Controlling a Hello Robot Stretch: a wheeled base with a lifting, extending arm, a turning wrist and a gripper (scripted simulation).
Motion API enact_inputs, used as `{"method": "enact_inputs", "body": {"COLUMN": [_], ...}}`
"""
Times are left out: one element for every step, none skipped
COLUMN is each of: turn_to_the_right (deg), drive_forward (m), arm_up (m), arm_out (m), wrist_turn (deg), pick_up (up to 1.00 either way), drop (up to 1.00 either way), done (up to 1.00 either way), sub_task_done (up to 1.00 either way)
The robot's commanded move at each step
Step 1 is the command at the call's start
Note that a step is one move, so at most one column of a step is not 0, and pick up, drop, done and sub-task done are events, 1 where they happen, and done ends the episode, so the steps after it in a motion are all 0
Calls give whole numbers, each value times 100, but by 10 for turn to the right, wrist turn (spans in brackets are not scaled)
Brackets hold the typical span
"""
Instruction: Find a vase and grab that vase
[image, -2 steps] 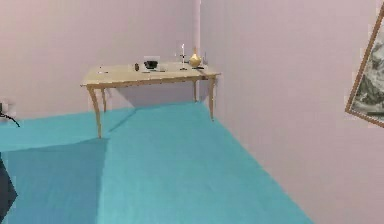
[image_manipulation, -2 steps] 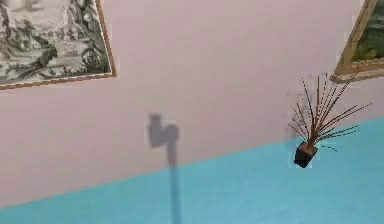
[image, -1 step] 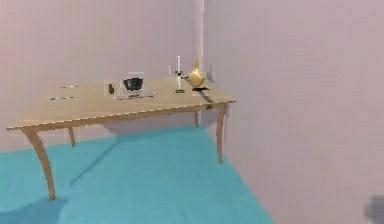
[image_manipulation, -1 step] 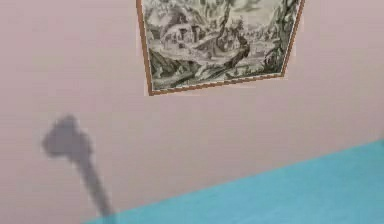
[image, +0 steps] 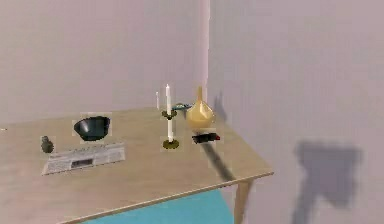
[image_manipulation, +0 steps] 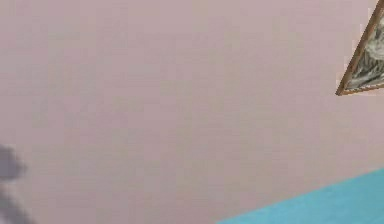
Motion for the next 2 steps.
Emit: {"method": "enact_inputs", "body": {"turn_to_the_right": [-450, -390], "drive_forward": [0, 0], "arm_up": [0, 0], "arm_out": [0, 0], "wrist_turn": [0, 0], "pick_up": [0, 0], "drop": [0, 0], "done": [0, 0], "sub_task_done": [0, 0]}}
